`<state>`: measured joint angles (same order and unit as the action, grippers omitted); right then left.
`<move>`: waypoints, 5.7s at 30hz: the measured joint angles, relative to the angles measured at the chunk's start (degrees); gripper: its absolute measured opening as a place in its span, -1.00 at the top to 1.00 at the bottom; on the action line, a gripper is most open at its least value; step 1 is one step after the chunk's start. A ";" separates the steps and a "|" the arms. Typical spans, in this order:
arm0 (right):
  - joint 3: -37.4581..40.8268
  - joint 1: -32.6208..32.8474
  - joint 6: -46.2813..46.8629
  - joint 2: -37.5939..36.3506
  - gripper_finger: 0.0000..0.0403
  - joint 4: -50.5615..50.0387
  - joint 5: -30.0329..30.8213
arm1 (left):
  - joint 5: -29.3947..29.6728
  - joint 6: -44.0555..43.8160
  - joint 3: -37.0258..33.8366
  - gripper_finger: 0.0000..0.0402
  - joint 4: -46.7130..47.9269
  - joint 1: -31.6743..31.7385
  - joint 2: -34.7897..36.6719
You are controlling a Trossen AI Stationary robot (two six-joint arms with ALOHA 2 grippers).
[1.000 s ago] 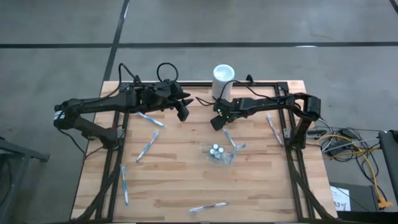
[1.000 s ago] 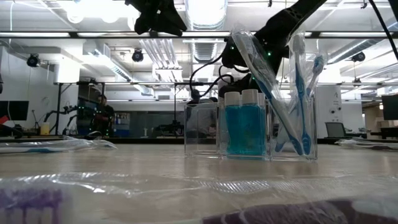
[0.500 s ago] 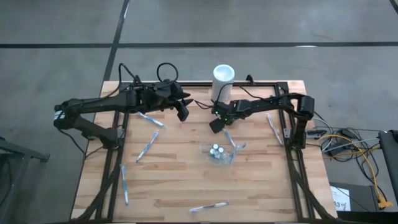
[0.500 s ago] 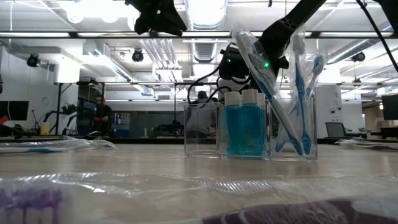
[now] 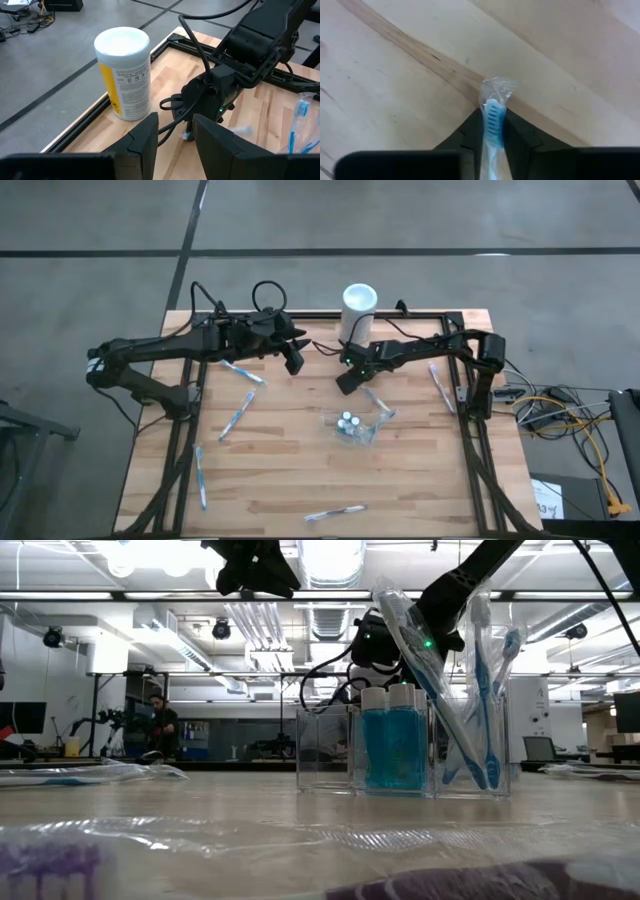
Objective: Pick & Place toothbrushing station
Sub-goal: Put the blue toothbrush into the transparent organizer
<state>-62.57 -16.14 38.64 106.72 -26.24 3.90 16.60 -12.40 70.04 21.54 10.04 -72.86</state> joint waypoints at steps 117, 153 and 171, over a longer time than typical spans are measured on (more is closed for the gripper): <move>36.11 11.87 -10.19 -32.55 0.96 88.81 -23.28 | 0.01 0.00 0.00 0.36 -0.02 -0.02 0.00; 40.87 11.89 -5.66 -28.69 0.96 90.12 -21.77 | 0.02 0.00 0.00 0.36 -0.02 -0.02 0.00; 39.21 11.74 -10.42 -28.59 0.96 93.01 -21.75 | 0.00 0.00 0.00 0.36 -0.02 -0.01 0.00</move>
<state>-23.35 -4.40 28.22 78.13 66.77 -17.85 16.60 -12.40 70.04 21.52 10.03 -72.86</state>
